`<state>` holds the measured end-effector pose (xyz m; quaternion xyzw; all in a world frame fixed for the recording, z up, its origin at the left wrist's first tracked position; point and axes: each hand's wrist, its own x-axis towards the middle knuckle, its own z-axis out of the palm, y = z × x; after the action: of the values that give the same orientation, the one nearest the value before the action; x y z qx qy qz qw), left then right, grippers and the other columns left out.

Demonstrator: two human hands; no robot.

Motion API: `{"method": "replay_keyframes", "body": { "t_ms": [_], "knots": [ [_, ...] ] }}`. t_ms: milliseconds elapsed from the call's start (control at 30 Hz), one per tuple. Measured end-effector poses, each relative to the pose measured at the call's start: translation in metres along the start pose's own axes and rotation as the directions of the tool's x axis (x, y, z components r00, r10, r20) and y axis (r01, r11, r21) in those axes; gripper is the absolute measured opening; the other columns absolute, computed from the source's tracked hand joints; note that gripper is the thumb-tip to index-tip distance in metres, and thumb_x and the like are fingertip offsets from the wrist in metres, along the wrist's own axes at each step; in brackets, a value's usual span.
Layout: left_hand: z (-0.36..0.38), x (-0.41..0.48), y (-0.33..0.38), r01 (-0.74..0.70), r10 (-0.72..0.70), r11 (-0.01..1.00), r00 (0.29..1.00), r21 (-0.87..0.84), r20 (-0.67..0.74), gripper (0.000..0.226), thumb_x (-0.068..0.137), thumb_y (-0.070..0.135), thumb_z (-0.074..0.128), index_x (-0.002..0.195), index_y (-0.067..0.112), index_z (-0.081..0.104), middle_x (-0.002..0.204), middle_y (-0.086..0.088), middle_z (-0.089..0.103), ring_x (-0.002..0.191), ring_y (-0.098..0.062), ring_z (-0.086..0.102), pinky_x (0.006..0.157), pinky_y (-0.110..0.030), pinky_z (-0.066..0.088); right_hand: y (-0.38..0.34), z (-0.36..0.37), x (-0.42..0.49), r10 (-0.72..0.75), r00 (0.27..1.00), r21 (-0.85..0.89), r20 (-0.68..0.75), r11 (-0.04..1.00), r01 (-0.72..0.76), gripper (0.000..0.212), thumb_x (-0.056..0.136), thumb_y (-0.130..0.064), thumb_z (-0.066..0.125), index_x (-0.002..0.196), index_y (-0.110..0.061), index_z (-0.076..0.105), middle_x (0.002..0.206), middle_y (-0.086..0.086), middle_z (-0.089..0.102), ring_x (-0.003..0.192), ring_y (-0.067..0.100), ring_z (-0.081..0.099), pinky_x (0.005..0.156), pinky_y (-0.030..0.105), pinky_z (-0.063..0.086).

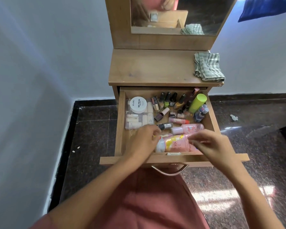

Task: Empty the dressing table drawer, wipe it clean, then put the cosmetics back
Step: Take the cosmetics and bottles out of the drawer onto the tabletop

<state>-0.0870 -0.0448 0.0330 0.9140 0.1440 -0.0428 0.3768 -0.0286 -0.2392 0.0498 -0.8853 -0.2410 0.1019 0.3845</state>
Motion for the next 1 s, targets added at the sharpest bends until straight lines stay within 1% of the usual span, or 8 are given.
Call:
{"method": "replay_keyframes", "body": {
  "t_ms": [100, 233, 333, 500, 600, 800, 900, 1000],
  "knots": [
    [0.007, 0.018, -0.010, 0.114, -0.120, 0.992, 0.981, 0.050, 0.152, 0.032, 0.083, 0.024, 0.065, 0.113, 0.017, 0.059, 0.109, -0.002, 0.064, 0.098, -0.016, 0.059, 0.083, -0.032, 0.048, 0.017, 0.005, 0.033, 0.102, 0.988, -0.166, 0.114, 0.983, -0.082, 0.015, 0.078, -0.004, 0.068, 0.092, -0.008, 0.070, 0.093, 0.007, 0.068, 0.083, 0.019, 0.062, 0.082, 0.037, 0.053],
    [0.019, 0.026, -0.015, 0.164, -0.179, 0.983, 0.954, 0.084, 0.242, 0.040, 0.076, 0.027, 0.072, 0.112, 0.016, 0.058, 0.108, -0.004, 0.063, 0.094, -0.017, 0.057, 0.071, -0.026, 0.040, 0.038, 0.016, 0.060, 0.112, 0.980, -0.340, 0.162, 0.939, -0.052, 0.020, 0.084, -0.010, 0.061, 0.103, -0.012, 0.066, 0.110, 0.005, 0.062, 0.094, 0.019, 0.058, 0.082, 0.035, 0.050],
    [0.025, 0.028, -0.018, 0.177, -0.195, 0.980, 0.942, 0.088, 0.272, 0.042, 0.073, 0.027, 0.074, 0.109, 0.016, 0.058, 0.108, -0.004, 0.063, 0.093, -0.017, 0.056, 0.070, -0.025, 0.037, 0.045, 0.020, 0.072, 0.116, 0.969, -0.441, 0.220, 0.897, -0.007, 0.024, 0.086, -0.008, 0.057, 0.108, -0.011, 0.065, 0.115, 0.006, 0.060, 0.100, 0.023, 0.059, 0.084, 0.036, 0.051],
    [0.026, 0.032, -0.019, 0.178, -0.199, 0.979, 0.936, 0.097, 0.290, 0.043, 0.070, 0.030, 0.076, 0.106, 0.016, 0.056, 0.101, -0.001, 0.059, 0.086, -0.014, 0.050, 0.067, -0.025, 0.035, 0.048, 0.018, 0.084, 0.140, 0.944, -0.516, 0.298, 0.856, 0.036, 0.035, 0.081, -0.003, 0.061, 0.114, -0.012, 0.061, 0.117, 0.005, 0.057, 0.106, 0.024, 0.056, 0.086, 0.037, 0.051],
    [0.026, 0.034, -0.021, 0.188, -0.203, 0.979, 0.930, 0.079, 0.305, 0.043, 0.068, 0.032, 0.076, 0.104, 0.018, 0.056, 0.097, 0.002, 0.057, 0.085, -0.012, 0.049, 0.056, -0.026, 0.031, 0.044, 0.016, 0.093, 0.181, 0.918, -0.585, 0.352, 0.809, 0.065, 0.040, 0.080, -0.001, 0.059, 0.118, -0.013, 0.059, 0.119, 0.006, 0.055, 0.107, 0.027, 0.056, 0.084, 0.039, 0.051],
    [0.025, 0.035, -0.023, 0.242, -0.234, 0.970, 0.920, 0.014, 0.315, 0.048, 0.065, 0.035, 0.079, 0.106, 0.020, 0.057, 0.105, 0.000, 0.062, 0.086, -0.012, 0.052, 0.066, -0.026, 0.036, 0.035, 0.018, 0.103, 0.207, 0.862, -0.681, 0.463, 0.706, 0.195, 0.045, 0.084, -0.003, 0.054, 0.127, -0.018, 0.052, 0.131, 0.005, 0.047, 0.115, 0.027, 0.048, 0.089, 0.041, 0.049],
    [0.022, 0.035, -0.020, 0.256, -0.242, 0.967, 0.913, -0.002, 0.327, 0.047, 0.066, 0.035, 0.079, 0.106, 0.019, 0.059, 0.101, 0.002, 0.061, 0.086, -0.011, 0.051, 0.066, -0.026, 0.037, 0.031, 0.019, 0.106, 0.216, 0.830, -0.699, 0.514, 0.666, 0.260, 0.041, 0.086, -0.008, 0.053, 0.126, -0.017, 0.053, 0.135, 0.005, 0.041, 0.119, 0.027, 0.043, 0.094, 0.042, 0.047],
    [0.021, 0.034, -0.018, 0.270, -0.242, 0.962, 0.902, -0.032, 0.356, 0.041, 0.068, 0.034, 0.078, 0.103, 0.018, 0.064, 0.091, 0.002, 0.062, 0.082, -0.011, 0.053, 0.065, -0.026, 0.038, 0.030, 0.019, 0.108, 0.231, 0.804, -0.713, 0.547, 0.631, 0.304, 0.035, 0.088, -0.012, 0.051, 0.122, -0.014, 0.055, 0.132, 0.008, 0.040, 0.119, 0.028, 0.042, 0.092, 0.043, 0.048]
  ]
}}
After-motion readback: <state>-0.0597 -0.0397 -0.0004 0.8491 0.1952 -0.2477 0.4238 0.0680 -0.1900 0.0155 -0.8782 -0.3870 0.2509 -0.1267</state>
